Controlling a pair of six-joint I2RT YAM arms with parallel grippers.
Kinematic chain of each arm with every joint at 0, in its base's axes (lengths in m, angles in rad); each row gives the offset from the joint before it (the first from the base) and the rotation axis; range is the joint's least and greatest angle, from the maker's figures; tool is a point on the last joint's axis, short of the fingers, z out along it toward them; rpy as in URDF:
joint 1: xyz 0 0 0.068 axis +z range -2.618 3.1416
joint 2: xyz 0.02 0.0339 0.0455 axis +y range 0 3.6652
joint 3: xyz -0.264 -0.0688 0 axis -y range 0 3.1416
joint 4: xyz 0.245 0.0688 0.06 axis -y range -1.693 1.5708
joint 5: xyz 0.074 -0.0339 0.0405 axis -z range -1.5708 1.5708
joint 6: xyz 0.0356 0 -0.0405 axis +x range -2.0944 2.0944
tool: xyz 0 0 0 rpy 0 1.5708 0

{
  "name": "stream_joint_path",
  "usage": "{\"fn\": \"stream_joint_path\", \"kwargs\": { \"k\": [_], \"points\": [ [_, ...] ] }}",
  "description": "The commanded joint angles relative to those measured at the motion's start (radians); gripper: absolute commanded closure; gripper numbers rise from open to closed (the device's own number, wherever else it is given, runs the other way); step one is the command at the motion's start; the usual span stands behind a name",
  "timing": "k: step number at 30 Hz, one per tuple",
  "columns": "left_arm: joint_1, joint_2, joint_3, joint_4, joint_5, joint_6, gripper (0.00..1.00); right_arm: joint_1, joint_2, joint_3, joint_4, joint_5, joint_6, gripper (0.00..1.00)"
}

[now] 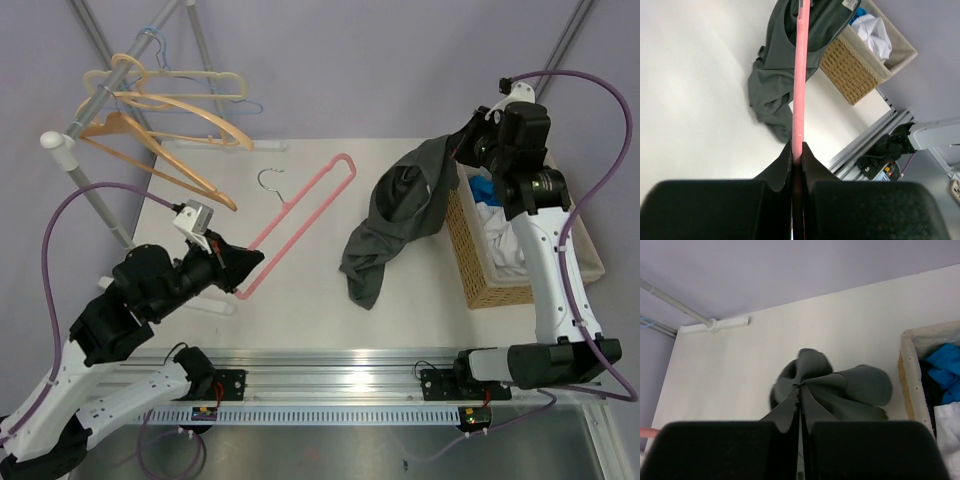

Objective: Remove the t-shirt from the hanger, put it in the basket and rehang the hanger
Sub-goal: Remove the T-shirt from the hanger, then place the hanger at the clothesline.

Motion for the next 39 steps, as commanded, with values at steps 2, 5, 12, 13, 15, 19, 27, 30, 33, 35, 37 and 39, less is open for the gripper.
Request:
{"fn": "stream_joint_path", "kwargs": {
  "k": [2, 5, 12, 13, 15, 19, 27, 30, 33, 35, 37, 39],
  "points": [
    [-0.001, -0.087, -0.031, 0.062, -0.148, -0.032, 1.00, -0.003, 0.041, 0.086, 0.000, -0.102, 0.067, 1.00],
    [-0.001, -0.118, -0.065, 0.091, -0.199, -0.013, 1.00, 0.000, 0.000, -0.129, 0.178, -0.204, 0.156, 1.00],
    [-0.001, -0.112, -0.145, 0.202, -0.167, -0.009, 1.00, 0.104, -0.028, -0.523, 0.420, -0.216, 0.227, 0.87],
    [-0.001, -0.089, -0.136, 0.202, -0.176, -0.007, 1.00, 0.121, -0.014, -0.526, 0.417, -0.193, 0.222, 0.61],
    [-0.001, -0.071, -0.123, 0.200, -0.218, -0.007, 1.00, 0.155, 0.032, -0.495, 0.355, -0.161, 0.198, 0.39],
    [-0.001, 0.007, -0.064, 0.200, -0.244, -0.004, 1.00, 0.195, 0.035, -0.426, 0.282, -0.155, 0.181, 0.10],
    [-0.001, 0.162, 0.012, 0.213, -0.253, -0.013, 1.00, 0.250, -0.178, -0.400, 0.313, -0.231, 0.168, 0.07],
    [-0.003, 0.239, 0.038, 0.231, -0.212, -0.006, 1.00, 0.273, -0.227, -0.397, 0.351, -0.273, 0.202, 0.07],
    [-0.001, 0.292, 0.071, 0.229, -0.234, -0.010, 1.00, 0.278, -0.277, -0.395, 0.347, -0.285, 0.225, 0.07],
    [-0.001, 0.316, 0.117, 0.228, -0.329, -0.010, 1.00, 0.276, -0.308, -0.423, 0.339, -0.281, 0.237, 0.07],
    [-0.001, 0.366, 0.180, 0.228, -0.408, -0.006, 1.00, 0.278, -0.356, -0.469, 0.341, -0.274, 0.242, 0.06],
    [-0.001, 0.418, 0.242, 0.223, -0.463, 0.029, 1.00, 0.276, -0.391, -0.492, 0.328, -0.274, 0.239, 0.06]
  ]
}}
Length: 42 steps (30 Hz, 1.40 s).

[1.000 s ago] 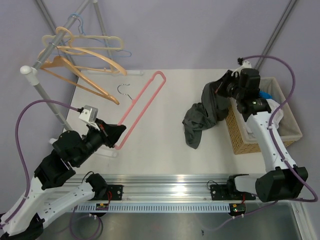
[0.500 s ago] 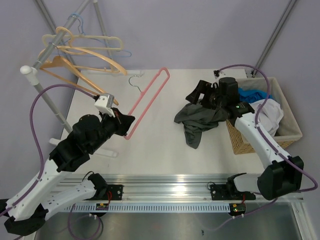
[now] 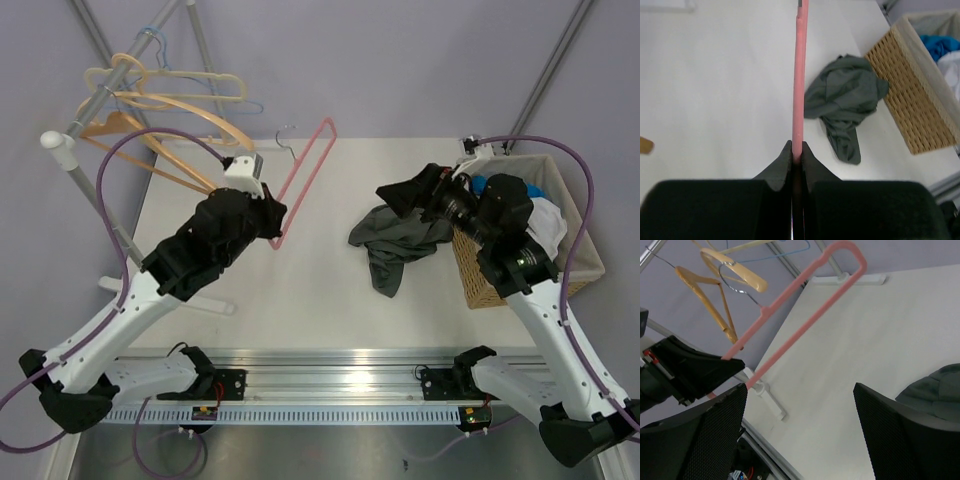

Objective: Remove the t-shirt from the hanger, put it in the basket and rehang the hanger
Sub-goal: Place the hanger at the clothesline.

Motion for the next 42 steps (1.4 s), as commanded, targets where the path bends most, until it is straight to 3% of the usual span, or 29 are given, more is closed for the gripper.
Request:
{"fn": "stream_joint_path", "kwargs": {
  "k": [1, 8, 19, 27, 35, 42],
  "points": [
    [-0.001, 0.089, 0.158, 0.087, -0.155, 0.038, 1.00, 0.003, -0.052, -0.058, -0.007, -0.014, 0.011, 0.06],
    [-0.001, 0.323, 0.484, 0.023, -0.389, 0.082, 1.00, 0.003, -0.139, -0.173, -0.018, 0.056, -0.040, 0.04],
    [0.034, 0.676, 0.917, 0.029, -0.754, 0.226, 1.00, 0.005, -0.176, -0.245, 0.043, -0.051, 0.010, 0.04],
    [0.123, 0.764, 0.927, 0.043, -0.831, 0.116, 1.00, 0.005, -0.193, -0.284, 0.088, -0.103, 0.036, 0.03],
    [0.152, 0.842, 0.920, 0.242, -0.899, 0.219, 1.00, 0.003, -0.201, -0.291, 0.102, -0.131, 0.051, 0.03],
    [0.162, 0.867, 0.910, 0.319, -0.933, 0.277, 1.00, 0.003, -0.196, -0.290, 0.102, -0.134, 0.046, 0.03]
  ]
}}
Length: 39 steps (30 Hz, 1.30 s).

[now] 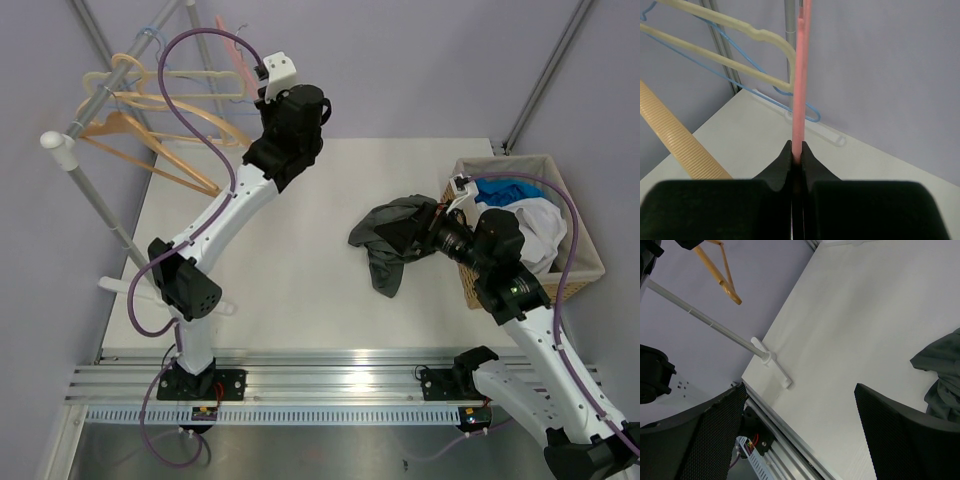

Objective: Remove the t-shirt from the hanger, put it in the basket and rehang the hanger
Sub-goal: Place the hanger at the clothesline.

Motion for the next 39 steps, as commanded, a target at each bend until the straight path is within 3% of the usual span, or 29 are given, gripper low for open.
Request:
{"fn": "stream_joint_path", "kwargs": {
  "k": [1, 12, 17, 18, 25, 27, 30, 31, 32, 35, 39],
  "points": [
    [0.013, -0.016, 0.028, 0.136, -0.074, 0.020, 1.00, 0.004, -0.009, -0.001, 0.045, -0.030, 0.007, 0.04],
    [0.044, -0.070, -0.055, 0.136, -0.101, -0.028, 1.00, 0.004, -0.001, -0.001, 0.043, -0.016, -0.011, 0.03],
    [0.044, -0.261, -0.285, 0.166, 0.270, -0.106, 1.00, 0.005, 0.012, 0.051, -0.009, 0.047, -0.057, 0.02],
    [0.044, -0.339, -0.364, 0.182, 0.414, -0.106, 1.00, 0.004, 0.015, 0.082, -0.024, 0.052, -0.066, 0.02],
    [0.038, -0.594, -0.547, 0.178, 0.987, -0.143, 1.00, 0.004, -0.021, 0.206, -0.050, 0.107, -0.117, 0.05],
    [0.033, -0.652, -0.599, 0.179, 1.082, -0.174, 1.00, 0.004, -0.011, 0.276, -0.066, 0.124, -0.120, 0.12],
    [0.022, -0.749, -0.691, 0.176, 1.275, -0.195, 1.00, 0.004, 0.028, 0.381, -0.171, 0.186, -0.131, 0.37],
    [0.021, -0.789, -0.717, 0.177, 1.361, -0.212, 1.00, 0.004, 0.040, 0.401, -0.193, 0.203, -0.131, 0.48],
    [0.018, -0.801, -0.762, 0.177, 1.402, -0.243, 1.00, 0.004, 0.045, 0.413, -0.207, 0.213, -0.129, 0.65],
    [-0.017, -0.829, -0.800, 0.145, 1.509, -0.280, 1.00, 0.005, 0.066, 0.448, -0.236, 0.155, -0.120, 0.97],
    [-0.102, -0.814, -0.831, 0.089, 1.506, -0.254, 1.00, 0.005, 0.130, 0.565, -0.306, -0.003, -0.125, 1.00]
  ]
}}
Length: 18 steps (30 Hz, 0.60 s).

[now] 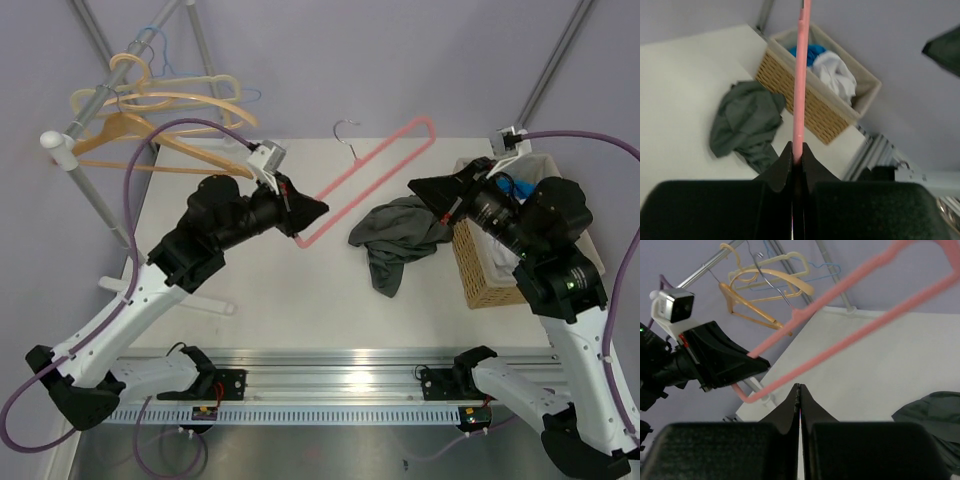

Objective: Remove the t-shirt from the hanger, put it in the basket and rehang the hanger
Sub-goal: Place the hanger at the clothesline.

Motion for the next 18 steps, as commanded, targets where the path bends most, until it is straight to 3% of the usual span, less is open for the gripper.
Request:
{"fn": "stream_joint_path", "kwargs": {
  "k": [1, 6, 11, 18],
  "points": [
    [-0.059, 0.018, -0.023, -0.014, 0.121, -0.011, 1.00, 0.003, 0.090, 0.117, -0.108, -0.145, -0.012, 1.00],
    [-0.090, 0.015, -0.055, -0.014, 0.143, 0.021, 1.00, 0.005, 0.181, 0.243, -0.279, -0.194, -0.067, 1.00],
    [-0.127, 0.001, -0.067, -0.013, 0.181, 0.037, 1.00, 0.005, 0.138, 0.096, -0.051, -0.367, 0.006, 1.00],
    [-0.219, -0.025, -0.090, -0.013, 0.227, 0.073, 1.00, 0.003, 0.173, 0.074, 0.117, -0.370, 0.065, 1.00]
  ]
}}
